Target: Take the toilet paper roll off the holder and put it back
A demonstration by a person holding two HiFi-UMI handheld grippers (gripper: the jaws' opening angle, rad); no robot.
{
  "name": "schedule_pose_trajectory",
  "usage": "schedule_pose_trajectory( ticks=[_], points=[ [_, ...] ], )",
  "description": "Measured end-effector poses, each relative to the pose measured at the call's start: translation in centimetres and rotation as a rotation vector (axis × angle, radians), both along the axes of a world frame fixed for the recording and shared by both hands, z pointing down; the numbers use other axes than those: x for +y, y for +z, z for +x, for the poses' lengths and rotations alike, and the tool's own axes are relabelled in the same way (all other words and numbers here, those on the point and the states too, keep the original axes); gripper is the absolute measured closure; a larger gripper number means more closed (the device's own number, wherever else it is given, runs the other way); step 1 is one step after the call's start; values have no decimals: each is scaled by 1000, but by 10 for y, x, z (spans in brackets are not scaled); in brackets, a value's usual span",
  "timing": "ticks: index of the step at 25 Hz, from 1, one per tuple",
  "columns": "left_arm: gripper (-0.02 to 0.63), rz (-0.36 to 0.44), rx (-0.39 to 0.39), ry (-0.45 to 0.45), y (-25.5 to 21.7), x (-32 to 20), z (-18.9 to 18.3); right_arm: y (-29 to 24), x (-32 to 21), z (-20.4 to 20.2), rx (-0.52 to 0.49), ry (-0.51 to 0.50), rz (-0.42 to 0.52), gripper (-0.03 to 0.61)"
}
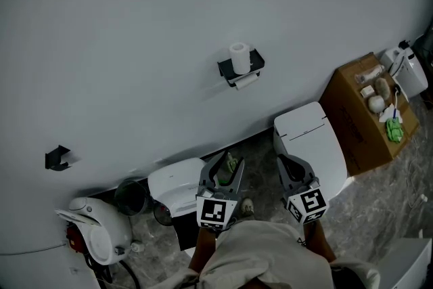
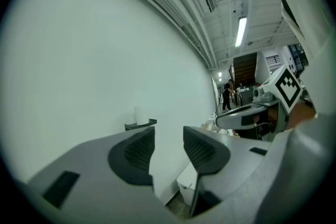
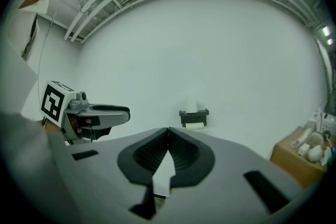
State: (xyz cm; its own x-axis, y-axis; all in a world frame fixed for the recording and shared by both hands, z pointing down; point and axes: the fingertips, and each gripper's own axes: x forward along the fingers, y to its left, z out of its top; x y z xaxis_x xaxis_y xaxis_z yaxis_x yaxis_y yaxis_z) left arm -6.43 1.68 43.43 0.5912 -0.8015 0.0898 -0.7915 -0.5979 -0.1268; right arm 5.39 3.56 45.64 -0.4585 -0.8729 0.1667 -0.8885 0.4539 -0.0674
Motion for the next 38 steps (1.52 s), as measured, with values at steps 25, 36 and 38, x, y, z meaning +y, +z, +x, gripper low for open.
schedule_pose_trajectory(
  ticks=[25, 36, 38],
  points=[
    [437, 23, 49, 93, -7, -104, -22, -8, -93, -28, 53, 80, 12, 581],
    [437, 35, 55, 72, -4, -130, -21, -4, -122, -26, 50, 64, 15, 581],
    [437, 28, 48, 66, -1, -135, -19, -4, -130, -24, 45, 57, 18, 581]
  ],
)
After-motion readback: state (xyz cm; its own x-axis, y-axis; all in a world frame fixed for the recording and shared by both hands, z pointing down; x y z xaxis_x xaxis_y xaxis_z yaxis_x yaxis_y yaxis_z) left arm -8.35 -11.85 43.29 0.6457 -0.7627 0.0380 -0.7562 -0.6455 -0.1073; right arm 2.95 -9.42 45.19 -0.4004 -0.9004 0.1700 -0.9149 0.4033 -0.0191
